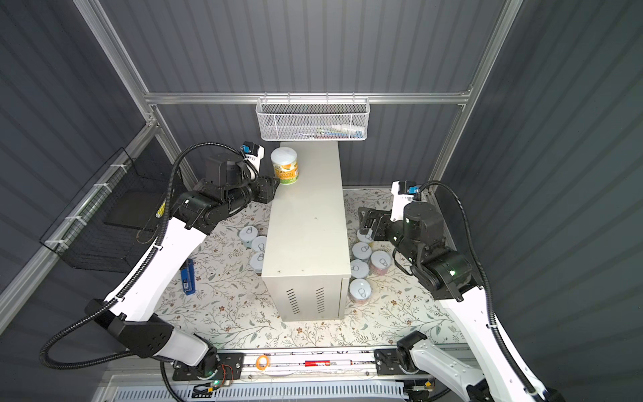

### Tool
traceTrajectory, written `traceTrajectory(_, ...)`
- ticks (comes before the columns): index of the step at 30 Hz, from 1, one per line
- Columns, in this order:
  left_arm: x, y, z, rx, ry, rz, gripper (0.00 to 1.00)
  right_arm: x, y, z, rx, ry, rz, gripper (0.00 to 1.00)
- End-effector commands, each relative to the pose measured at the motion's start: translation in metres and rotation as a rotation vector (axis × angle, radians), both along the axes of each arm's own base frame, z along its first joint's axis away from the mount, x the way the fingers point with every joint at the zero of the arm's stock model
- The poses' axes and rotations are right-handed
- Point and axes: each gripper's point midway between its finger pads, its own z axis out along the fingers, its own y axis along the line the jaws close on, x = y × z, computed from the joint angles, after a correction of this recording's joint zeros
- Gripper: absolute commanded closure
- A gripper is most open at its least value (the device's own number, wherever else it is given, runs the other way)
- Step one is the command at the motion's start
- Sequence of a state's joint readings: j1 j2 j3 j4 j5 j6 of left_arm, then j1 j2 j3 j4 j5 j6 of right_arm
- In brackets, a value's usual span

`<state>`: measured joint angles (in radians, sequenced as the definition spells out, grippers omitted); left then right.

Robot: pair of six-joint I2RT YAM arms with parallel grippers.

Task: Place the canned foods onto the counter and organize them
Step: 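Lower the can onto the cabinet top near the basket and open the left gripper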

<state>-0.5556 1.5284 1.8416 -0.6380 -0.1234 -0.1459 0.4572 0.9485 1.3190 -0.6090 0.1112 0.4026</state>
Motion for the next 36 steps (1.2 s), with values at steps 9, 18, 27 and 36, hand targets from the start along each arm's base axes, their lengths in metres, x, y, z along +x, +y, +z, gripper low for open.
traceTrajectory(9, 0.044, -0.029, -0.016, -0.016, -0.023, 0.0, 0.5, 0.007, 0.0, -0.003, -0.039, -0.001, -0.011, 0.01)
traceTrajectory(18, 0.079, -0.038, -0.02, 0.013, -0.047, 0.045, 0.51, 0.008, -0.003, -0.004, -0.055, 0.001, -0.024, 0.01)
traceTrajectory(27, 0.115, -0.03, -0.011, -0.022, -0.064, 0.118, 0.48, 0.013, -0.003, -0.004, -0.067, 0.007, -0.035, 0.01)
traceTrajectory(36, 0.143, -0.029, -0.016, -0.048, -0.052, 0.143, 0.41, 0.022, -0.002, -0.004, -0.09, 0.009, -0.043, 0.01)
